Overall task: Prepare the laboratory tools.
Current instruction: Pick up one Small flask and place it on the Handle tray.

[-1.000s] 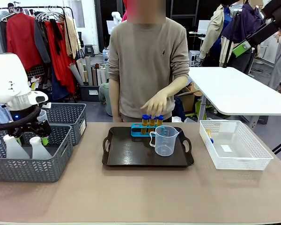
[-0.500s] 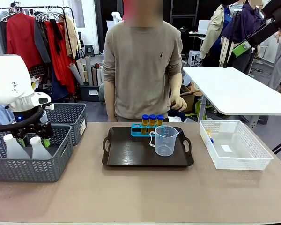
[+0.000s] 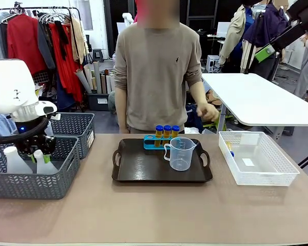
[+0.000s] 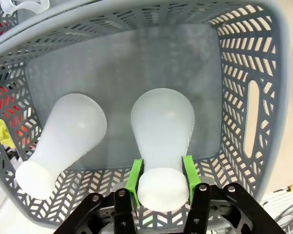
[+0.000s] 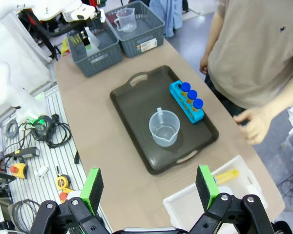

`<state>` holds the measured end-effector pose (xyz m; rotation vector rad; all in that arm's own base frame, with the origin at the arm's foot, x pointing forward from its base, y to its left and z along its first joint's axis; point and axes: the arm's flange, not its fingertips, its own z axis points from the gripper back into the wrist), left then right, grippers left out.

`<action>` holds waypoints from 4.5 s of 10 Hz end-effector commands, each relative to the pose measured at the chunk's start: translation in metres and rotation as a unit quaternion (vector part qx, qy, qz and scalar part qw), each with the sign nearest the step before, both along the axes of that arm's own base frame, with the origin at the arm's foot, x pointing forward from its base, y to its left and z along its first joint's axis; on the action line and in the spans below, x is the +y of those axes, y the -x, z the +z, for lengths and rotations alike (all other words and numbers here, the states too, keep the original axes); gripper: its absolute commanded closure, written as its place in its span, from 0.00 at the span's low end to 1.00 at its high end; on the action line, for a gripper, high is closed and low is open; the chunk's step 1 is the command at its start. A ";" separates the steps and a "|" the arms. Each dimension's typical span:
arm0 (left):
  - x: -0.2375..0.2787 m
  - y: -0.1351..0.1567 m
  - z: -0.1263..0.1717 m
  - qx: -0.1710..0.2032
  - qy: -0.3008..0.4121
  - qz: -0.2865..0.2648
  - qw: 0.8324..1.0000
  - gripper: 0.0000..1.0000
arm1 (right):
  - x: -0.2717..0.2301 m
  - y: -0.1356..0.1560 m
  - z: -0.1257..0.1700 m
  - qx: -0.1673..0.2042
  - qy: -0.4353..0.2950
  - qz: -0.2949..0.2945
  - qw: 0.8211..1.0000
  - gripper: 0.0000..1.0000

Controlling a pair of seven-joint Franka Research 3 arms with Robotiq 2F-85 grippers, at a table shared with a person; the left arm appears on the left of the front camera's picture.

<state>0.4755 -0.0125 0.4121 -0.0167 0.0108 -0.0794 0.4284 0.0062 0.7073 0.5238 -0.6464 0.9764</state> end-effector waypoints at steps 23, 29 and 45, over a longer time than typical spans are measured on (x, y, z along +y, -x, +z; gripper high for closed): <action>-0.075 0.001 0.304 -0.040 -0.017 -0.095 0.995 1.00 | 0.001 0.000 0.002 -0.004 -0.005 0.005 1.000 0.00; -0.119 0.002 0.436 -0.104 -0.038 -0.193 0.975 1.00 | 0.001 0.000 0.002 -0.004 -0.005 0.005 1.000 0.00; -0.197 0.003 0.347 -0.084 0.070 -0.307 0.946 1.00 | 0.001 0.000 0.002 -0.004 -0.005 0.005 1.000 0.00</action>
